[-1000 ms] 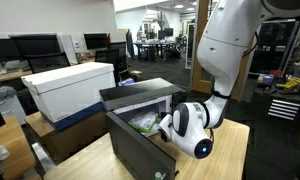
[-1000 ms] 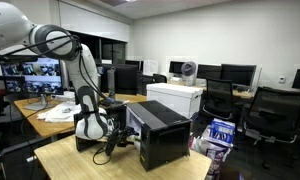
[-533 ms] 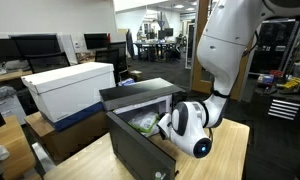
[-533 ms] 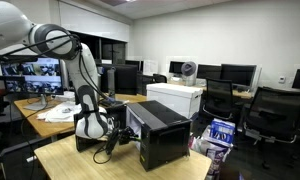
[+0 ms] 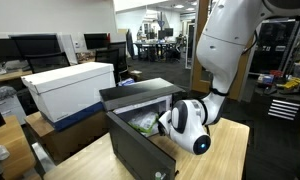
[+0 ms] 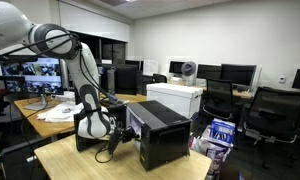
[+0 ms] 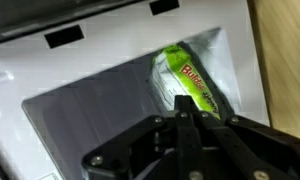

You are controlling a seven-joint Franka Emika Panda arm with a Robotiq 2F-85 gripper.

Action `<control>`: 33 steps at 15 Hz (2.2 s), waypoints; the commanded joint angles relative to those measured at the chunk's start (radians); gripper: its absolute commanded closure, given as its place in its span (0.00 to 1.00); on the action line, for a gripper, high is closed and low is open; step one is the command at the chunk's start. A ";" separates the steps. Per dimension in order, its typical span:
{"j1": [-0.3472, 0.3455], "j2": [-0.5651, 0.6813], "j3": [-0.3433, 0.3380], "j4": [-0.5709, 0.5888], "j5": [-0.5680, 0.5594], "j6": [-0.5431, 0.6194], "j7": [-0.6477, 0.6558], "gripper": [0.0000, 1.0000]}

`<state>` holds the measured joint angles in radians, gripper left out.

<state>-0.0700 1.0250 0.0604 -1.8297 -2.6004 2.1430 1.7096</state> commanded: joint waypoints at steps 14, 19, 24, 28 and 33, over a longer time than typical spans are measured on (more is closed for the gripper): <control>-0.012 0.064 -0.007 0.130 0.000 0.146 0.032 1.00; -0.040 0.113 0.028 0.205 0.000 0.157 0.016 1.00; -0.043 0.139 0.055 0.254 0.001 0.159 0.026 1.00; -0.040 0.155 0.068 0.292 0.011 0.155 0.029 1.00; -0.037 0.190 0.071 0.369 0.061 0.156 0.012 1.00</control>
<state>-0.0990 1.1895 0.1243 -1.5141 -2.5785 2.2830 1.7361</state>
